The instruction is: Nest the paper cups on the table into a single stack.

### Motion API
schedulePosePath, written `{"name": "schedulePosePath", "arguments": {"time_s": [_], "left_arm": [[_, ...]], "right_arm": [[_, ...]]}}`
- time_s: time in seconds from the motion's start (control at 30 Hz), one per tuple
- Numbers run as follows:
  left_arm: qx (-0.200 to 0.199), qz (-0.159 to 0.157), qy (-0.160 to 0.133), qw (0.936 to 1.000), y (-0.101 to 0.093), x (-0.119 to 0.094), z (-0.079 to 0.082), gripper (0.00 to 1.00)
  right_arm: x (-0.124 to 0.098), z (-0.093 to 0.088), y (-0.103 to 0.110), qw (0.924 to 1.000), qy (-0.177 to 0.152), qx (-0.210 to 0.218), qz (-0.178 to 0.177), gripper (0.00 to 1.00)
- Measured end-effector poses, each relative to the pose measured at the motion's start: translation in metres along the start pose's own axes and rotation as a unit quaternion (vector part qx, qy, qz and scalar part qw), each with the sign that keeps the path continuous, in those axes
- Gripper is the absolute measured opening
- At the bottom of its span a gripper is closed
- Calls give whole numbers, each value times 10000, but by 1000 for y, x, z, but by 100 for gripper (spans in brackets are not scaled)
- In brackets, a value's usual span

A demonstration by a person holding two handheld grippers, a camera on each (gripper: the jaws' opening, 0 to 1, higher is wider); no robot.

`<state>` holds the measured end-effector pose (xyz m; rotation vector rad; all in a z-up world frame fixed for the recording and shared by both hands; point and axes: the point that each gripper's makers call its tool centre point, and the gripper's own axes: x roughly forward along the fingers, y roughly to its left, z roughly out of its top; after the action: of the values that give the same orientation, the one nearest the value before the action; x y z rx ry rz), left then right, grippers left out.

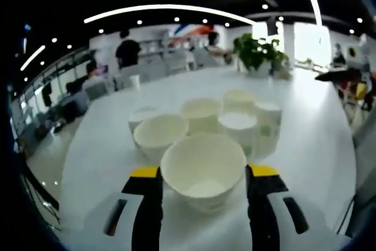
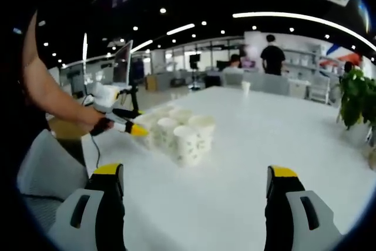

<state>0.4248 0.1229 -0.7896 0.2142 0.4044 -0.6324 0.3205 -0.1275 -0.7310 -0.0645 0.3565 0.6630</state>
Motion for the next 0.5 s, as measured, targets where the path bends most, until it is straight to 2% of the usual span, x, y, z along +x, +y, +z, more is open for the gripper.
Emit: {"name": "schedulePosePath", "arguments": {"time_s": [0.1, 0.43, 0.5], "left_arm": [[-1, 6, 1, 10000, 1, 0, 0, 48], [-56, -19, -56, 10000, 2, 0, 3, 45], [-90, -1, -161, 9998, 2, -2, 6, 45]], "right_arm": [[0, 1, 0, 10000, -8, 5, -8, 100], [-1, 0, 0, 10000, -2, 18, -14, 100], [-2, 0, 0, 10000, -13, 39, -20, 100]]}}
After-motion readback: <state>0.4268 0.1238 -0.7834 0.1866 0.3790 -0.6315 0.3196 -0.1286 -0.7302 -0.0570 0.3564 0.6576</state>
